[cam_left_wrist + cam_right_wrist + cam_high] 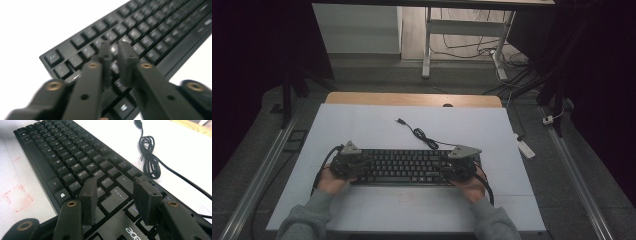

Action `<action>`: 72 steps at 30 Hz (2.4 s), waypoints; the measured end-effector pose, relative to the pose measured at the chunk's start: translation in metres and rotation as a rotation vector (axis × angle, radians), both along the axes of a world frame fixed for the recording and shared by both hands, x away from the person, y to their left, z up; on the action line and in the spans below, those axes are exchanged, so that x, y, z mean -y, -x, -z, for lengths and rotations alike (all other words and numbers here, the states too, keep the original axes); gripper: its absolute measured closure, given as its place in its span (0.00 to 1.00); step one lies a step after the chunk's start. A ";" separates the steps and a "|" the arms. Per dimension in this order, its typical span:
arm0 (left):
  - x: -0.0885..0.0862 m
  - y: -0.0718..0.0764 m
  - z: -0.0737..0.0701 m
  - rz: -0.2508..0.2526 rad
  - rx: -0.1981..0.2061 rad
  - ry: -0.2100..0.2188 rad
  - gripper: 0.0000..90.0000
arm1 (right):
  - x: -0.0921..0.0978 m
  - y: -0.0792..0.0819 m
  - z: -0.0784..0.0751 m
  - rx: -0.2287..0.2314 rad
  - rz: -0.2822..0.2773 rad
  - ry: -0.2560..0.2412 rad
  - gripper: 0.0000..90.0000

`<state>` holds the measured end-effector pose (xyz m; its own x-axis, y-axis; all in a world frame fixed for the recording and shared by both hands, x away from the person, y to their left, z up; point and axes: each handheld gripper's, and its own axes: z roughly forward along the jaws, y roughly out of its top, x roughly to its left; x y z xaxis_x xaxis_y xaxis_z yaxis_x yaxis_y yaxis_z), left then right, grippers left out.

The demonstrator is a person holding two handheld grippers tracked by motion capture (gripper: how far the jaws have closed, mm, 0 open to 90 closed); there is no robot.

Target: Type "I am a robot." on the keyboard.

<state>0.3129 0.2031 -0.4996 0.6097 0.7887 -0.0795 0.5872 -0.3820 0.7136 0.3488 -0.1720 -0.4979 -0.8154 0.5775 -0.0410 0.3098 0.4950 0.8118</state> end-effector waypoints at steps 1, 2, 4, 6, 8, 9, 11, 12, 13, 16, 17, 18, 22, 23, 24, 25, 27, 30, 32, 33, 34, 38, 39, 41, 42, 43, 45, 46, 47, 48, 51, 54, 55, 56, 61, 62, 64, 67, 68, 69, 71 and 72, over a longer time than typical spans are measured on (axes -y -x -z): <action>0.000 0.001 -0.002 -0.001 0.008 0.017 0.83 | 0.000 0.000 0.000 0.000 0.000 0.000 0.61; 0.001 0.002 -0.003 0.001 0.019 0.028 0.77 | 0.000 0.000 0.000 -0.001 0.000 0.002 0.61; 0.002 0.003 -0.005 0.004 0.027 0.041 0.67 | 0.000 0.000 0.000 0.001 0.002 0.006 0.61; 0.002 0.003 -0.006 0.004 0.029 0.047 0.60 | 0.000 0.000 0.000 0.000 0.003 0.005 0.61; 0.002 0.003 -0.006 -0.001 0.031 0.055 0.54 | 0.000 0.000 0.000 0.000 0.002 0.005 0.61; 0.002 0.003 -0.006 -0.005 0.030 0.056 0.51 | 0.000 0.000 0.000 -0.001 -0.002 -0.001 0.61; 0.002 0.003 -0.006 -0.014 0.029 0.057 0.47 | 0.000 0.000 0.000 0.001 -0.002 0.000 0.61; 0.001 0.003 -0.006 -0.013 0.029 0.056 0.46 | 0.000 0.000 -0.001 0.001 -0.001 0.000 0.61; 0.001 0.003 -0.006 -0.013 0.027 0.057 0.44 | 0.001 0.000 -0.001 0.000 -0.001 -0.001 0.61; 0.001 0.002 -0.006 -0.013 0.028 0.056 0.42 | 0.001 0.000 -0.001 0.000 -0.002 -0.001 0.61; 0.001 0.002 -0.006 -0.013 0.027 0.057 0.41 | 0.001 0.000 -0.001 -0.001 -0.003 -0.001 0.61; 0.000 0.002 -0.006 -0.012 0.027 0.054 0.40 | 0.001 0.000 -0.001 0.000 -0.003 -0.001 0.61; 0.001 0.002 -0.006 -0.011 0.024 0.055 0.38 | 0.001 0.000 -0.001 -0.001 -0.004 -0.003 0.61; 0.001 0.002 -0.006 -0.011 0.022 0.057 0.38 | 0.000 0.000 -0.001 0.001 -0.003 -0.005 0.61; 0.001 0.002 -0.006 -0.010 0.021 0.057 0.38 | 0.000 0.001 -0.001 0.003 -0.005 -0.006 0.61; 0.001 0.002 -0.006 -0.009 0.020 0.058 0.38 | 0.000 0.001 -0.001 0.004 -0.006 -0.011 0.61; 0.002 0.002 -0.006 -0.004 0.020 0.057 0.37 | -0.001 0.002 -0.002 0.003 -0.011 -0.020 0.61; 0.002 0.002 -0.005 -0.003 0.020 0.054 0.37 | -0.003 0.003 -0.003 0.003 -0.021 -0.021 0.61; 0.002 0.002 -0.005 -0.001 0.017 0.052 0.37 | -0.004 0.004 -0.004 0.002 -0.023 -0.023 0.61; 0.003 0.002 -0.005 0.001 0.016 0.051 0.37 | -0.005 0.004 -0.004 0.002 -0.029 -0.029 0.61; 0.003 0.002 -0.005 0.001 0.015 0.052 0.37 | -0.006 0.004 -0.004 0.003 -0.030 -0.032 0.61; 0.003 0.002 -0.005 0.002 0.014 0.049 0.36 | -0.009 0.005 -0.005 -0.006 -0.042 -0.040 0.61; 0.003 0.002 -0.005 0.004 0.014 0.047 0.36 | -0.010 0.006 -0.005 -0.006 -0.047 -0.043 0.61; 0.004 0.002 -0.005 0.006 0.011 0.045 0.36 | -0.013 0.007 -0.006 -0.008 -0.058 -0.050 0.63; 0.004 0.002 -0.004 0.008 0.011 0.043 0.36 | -0.015 0.007 -0.006 -0.010 -0.065 -0.060 0.65; 0.005 0.002 -0.004 0.007 0.009 0.042 0.36 | -0.017 0.008 -0.007 -0.013 -0.076 -0.061 0.68; 0.005 0.001 -0.004 0.006 0.008 0.040 0.36 | -0.021 0.010 -0.008 -0.019 -0.102 -0.062 0.76; 0.005 0.001 -0.004 0.009 0.008 0.037 0.35 | -0.023 0.010 -0.009 -0.025 -0.123 -0.060 0.80; 0.006 0.001 -0.003 0.009 0.006 0.038 0.35 | -0.025 0.011 -0.009 -0.031 -0.140 -0.060 0.84; 0.006 0.001 -0.003 0.010 0.006 0.038 0.35 | -0.028 0.011 -0.009 -0.036 -0.156 -0.059 0.89; 0.006 0.001 -0.003 0.012 0.006 0.036 0.35 | -0.036 0.013 -0.008 -0.051 -0.198 -0.042 0.99; 0.006 0.001 -0.003 0.012 0.005 0.033 0.35 | -0.046 0.013 -0.006 -0.056 -0.209 -0.028 1.00; 0.006 0.001 -0.003 0.012 0.004 0.032 0.35 | -0.050 0.013 -0.006 -0.059 -0.212 -0.027 1.00; 0.006 0.001 -0.003 0.012 0.004 0.031 0.35 | -0.053 0.012 -0.005 -0.058 -0.212 -0.024 0.99; 0.006 0.001 -0.003 0.014 0.004 0.030 0.35 | -0.068 0.011 -0.002 -0.056 -0.216 -0.009 0.99; 0.006 0.001 -0.003 0.015 0.004 0.029 0.35 | -0.071 0.010 -0.001 -0.056 -0.215 -0.002 0.99; 0.007 0.001 -0.003 0.016 0.005 0.027 0.35 | -0.075 0.010 0.000 -0.059 -0.213 0.005 0.99; 0.007 0.001 -0.003 0.019 0.004 0.021 0.35 | -0.080 0.008 0.002 -0.062 -0.210 0.017 0.99; 0.007 0.001 -0.003 0.020 0.004 0.021 0.35 | -0.081 0.007 0.004 -0.064 -0.211 0.012 0.99; 0.007 0.001 -0.003 0.020 0.004 0.020 0.35 | -0.083 0.007 0.004 -0.066 -0.207 0.018 0.99; 0.007 0.001 -0.002 0.021 0.003 0.018 0.35 | -0.086 0.005 0.006 -0.070 -0.207 0.021 0.99; 0.007 0.001 -0.002 0.022 0.003 0.018 0.35 | -0.087 0.005 0.007 -0.074 -0.205 0.021 0.99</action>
<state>0.3115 0.1960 -0.4972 0.6267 0.7739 -0.0915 0.5769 -0.3818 0.7221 0.3439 -0.0849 -0.5047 -0.9170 0.3986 0.0126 0.2588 0.5707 0.7793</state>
